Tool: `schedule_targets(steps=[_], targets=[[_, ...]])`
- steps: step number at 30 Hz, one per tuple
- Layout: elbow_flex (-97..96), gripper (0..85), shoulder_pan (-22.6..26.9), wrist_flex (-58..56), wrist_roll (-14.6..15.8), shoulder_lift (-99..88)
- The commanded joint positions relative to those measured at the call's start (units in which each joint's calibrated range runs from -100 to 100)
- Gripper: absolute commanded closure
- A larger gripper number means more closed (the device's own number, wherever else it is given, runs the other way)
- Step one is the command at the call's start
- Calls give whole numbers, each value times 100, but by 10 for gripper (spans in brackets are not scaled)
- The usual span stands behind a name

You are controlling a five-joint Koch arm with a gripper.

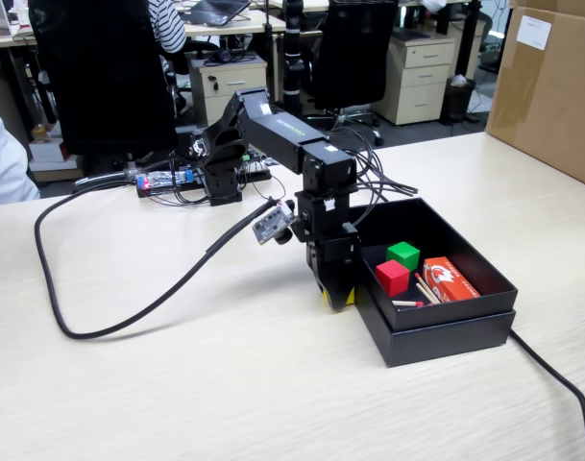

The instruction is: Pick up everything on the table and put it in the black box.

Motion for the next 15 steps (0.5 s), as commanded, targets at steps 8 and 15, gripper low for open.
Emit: schedule_targets(steps=[8,15], targets=[[-179,846,-73,93,68,-1748],[-633,846,24,93,-103,-4169]])
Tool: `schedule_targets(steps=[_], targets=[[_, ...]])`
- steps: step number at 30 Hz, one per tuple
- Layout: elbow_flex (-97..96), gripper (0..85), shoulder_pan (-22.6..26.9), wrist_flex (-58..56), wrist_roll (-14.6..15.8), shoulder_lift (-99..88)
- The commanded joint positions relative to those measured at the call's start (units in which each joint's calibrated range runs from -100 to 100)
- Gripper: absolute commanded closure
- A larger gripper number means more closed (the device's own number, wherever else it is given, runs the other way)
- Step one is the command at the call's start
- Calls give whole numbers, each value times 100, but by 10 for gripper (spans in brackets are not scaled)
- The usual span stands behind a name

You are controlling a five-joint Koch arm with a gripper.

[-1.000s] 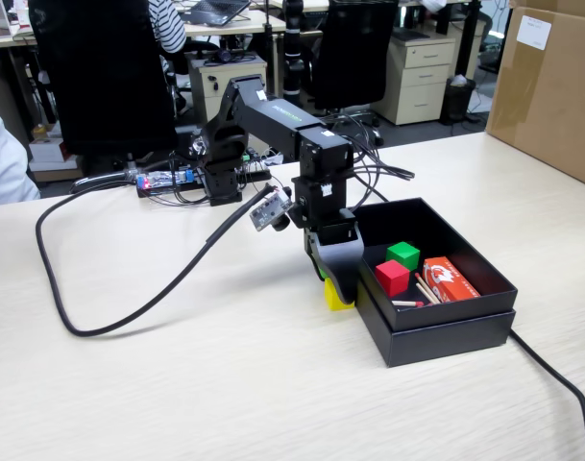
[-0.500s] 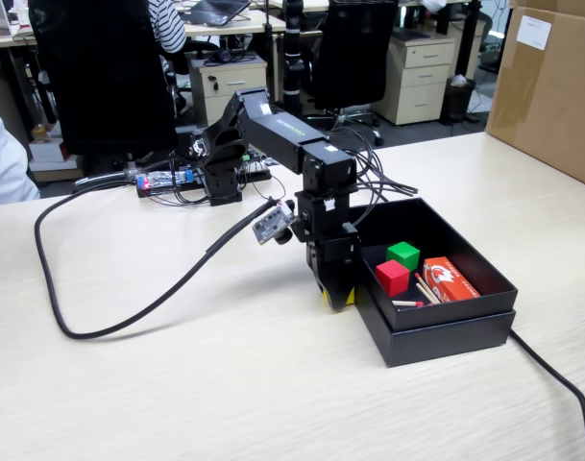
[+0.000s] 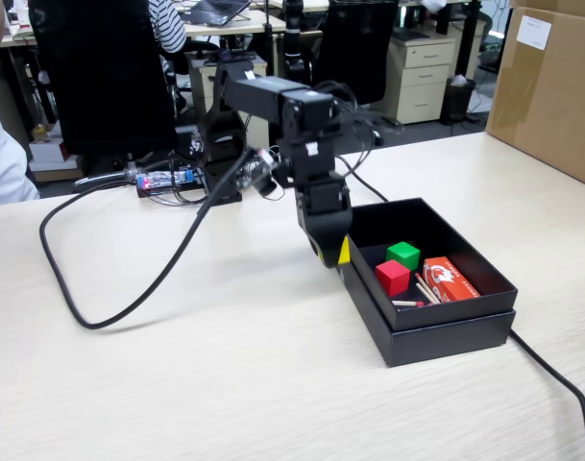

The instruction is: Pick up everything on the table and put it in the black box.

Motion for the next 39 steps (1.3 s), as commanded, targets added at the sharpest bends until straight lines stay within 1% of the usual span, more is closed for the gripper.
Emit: schedule_targets(steps=[1,4,5,6,11,16,21,24,31,32,33,36,37,38,39], targets=[[362,846,151,77,-156,-1159],[362,846,376,77,-278,-1469],[407,847,557,77,-337,-1469],[570,846,698,77,-371,-1263],[1006,846,928,86,-498,-402],[1214,846,987,86,-527,677],[969,845,943,86,-518,1262],[661,845,928,86,-508,1411],[679,842,908,86,-488,1801],[661,769,904,86,-498,1904],[661,723,894,86,-498,2008],[716,704,889,86,-498,2168],[734,640,889,86,-503,2237],[734,536,889,86,-508,2306],[734,479,889,86,-513,2340]])
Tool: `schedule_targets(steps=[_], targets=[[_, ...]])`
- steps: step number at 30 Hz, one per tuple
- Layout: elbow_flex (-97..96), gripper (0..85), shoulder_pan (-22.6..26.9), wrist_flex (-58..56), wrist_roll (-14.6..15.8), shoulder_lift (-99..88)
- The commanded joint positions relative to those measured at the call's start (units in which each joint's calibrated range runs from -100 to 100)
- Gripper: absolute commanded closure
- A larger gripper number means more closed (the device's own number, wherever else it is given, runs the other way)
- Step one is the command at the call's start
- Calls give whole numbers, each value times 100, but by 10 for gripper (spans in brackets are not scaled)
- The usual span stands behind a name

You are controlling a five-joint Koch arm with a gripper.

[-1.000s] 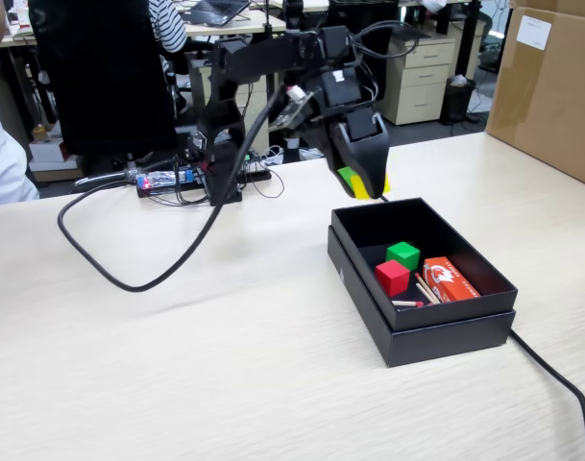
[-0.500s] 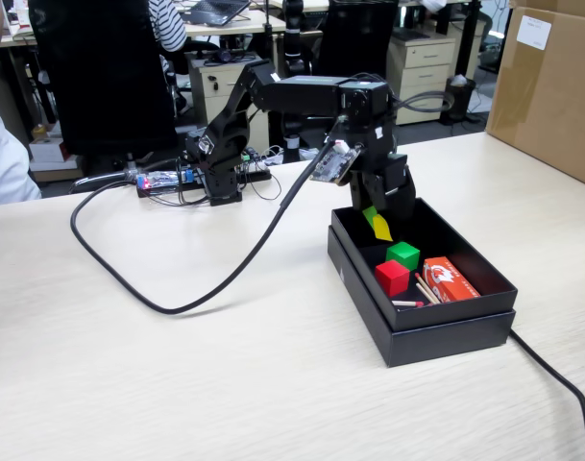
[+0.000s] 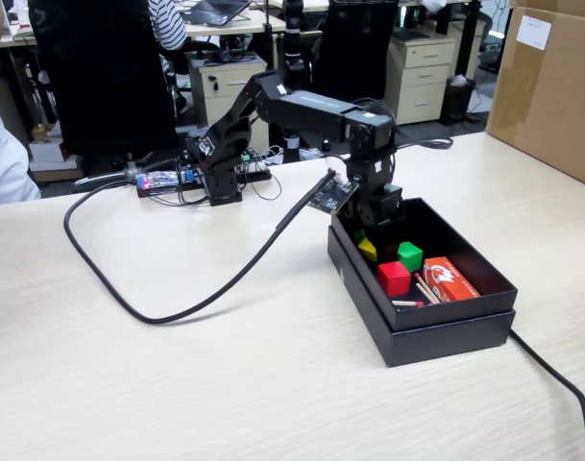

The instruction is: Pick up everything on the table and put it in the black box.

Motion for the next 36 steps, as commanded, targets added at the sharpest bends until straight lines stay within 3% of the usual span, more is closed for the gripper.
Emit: schedule_targets(steps=[1,6,17,28,36], targets=[[296,442,-5,101,-54,-69],[277,400,10,101,-29,-723],[-267,363,-151,144,-29,-5106],[-4927,376,-1421,1492,-357,-10511],[-7828,354,-1661,1993,-454,-12324]])
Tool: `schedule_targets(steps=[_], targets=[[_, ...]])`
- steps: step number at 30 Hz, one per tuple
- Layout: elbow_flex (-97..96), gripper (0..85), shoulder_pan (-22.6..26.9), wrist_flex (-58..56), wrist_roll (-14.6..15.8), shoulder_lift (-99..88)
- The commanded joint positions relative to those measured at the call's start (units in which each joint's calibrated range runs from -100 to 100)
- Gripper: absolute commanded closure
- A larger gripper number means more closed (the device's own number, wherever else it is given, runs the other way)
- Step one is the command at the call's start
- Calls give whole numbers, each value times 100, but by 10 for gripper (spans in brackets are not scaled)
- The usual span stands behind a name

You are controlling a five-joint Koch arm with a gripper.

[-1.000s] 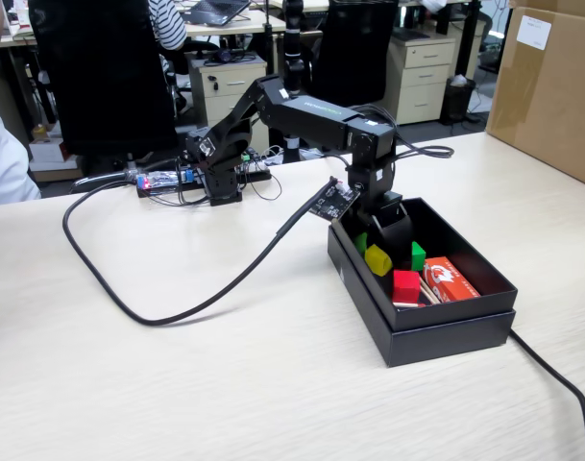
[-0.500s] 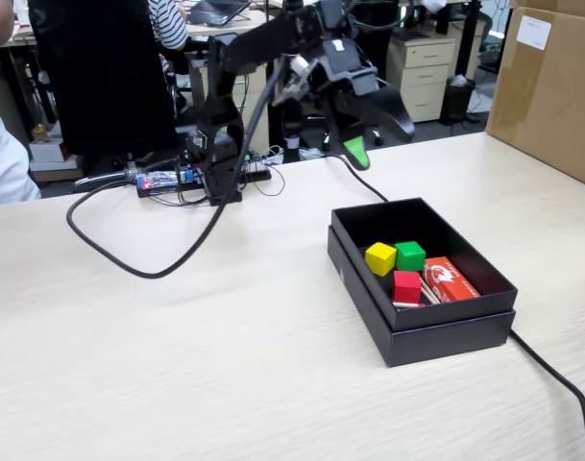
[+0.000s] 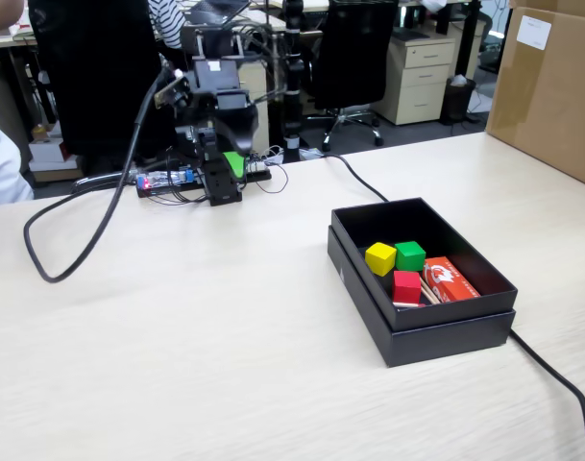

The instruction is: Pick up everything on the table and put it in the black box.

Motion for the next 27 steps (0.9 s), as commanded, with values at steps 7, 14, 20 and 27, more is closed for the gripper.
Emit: schedule_targets(steps=[7,14,20,27], targets=[[-2253,333,-274,1810,-59,-259],[-3586,333,-274,2864,-78,-259],[-4701,333,-239,3987,-161,-259],[-5463,333,-210,4350,-234,-259]])
